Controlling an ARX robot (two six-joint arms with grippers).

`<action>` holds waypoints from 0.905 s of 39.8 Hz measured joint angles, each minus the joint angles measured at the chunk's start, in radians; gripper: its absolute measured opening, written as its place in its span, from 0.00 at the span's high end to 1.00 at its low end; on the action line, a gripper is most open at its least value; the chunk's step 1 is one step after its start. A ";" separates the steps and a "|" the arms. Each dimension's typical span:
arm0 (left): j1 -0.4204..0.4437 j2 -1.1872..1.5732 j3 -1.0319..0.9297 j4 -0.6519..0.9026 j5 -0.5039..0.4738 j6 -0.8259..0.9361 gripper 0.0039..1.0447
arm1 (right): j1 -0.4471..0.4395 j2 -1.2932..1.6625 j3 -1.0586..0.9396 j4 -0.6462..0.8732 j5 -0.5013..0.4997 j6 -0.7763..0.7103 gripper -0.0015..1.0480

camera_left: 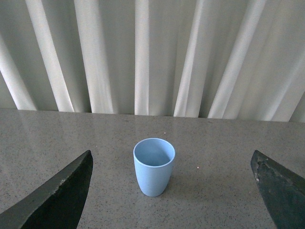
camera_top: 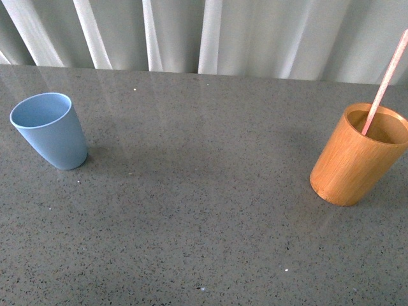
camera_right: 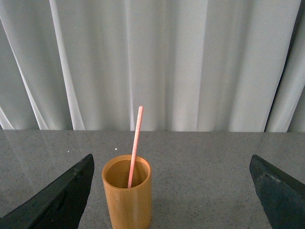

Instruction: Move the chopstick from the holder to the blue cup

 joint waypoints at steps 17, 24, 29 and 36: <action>0.000 0.000 0.000 0.000 0.000 0.000 0.06 | 0.000 0.000 0.000 0.000 0.000 0.000 0.10; 0.000 0.000 0.000 0.000 0.000 0.000 0.06 | 0.000 0.000 0.000 0.000 0.000 0.000 0.10; 0.000 0.000 0.000 0.000 0.000 0.000 0.06 | 0.000 0.000 0.000 0.000 0.000 0.000 0.10; 0.000 0.000 0.000 0.000 0.000 0.000 0.06 | 0.000 0.000 0.000 0.000 0.000 0.000 0.10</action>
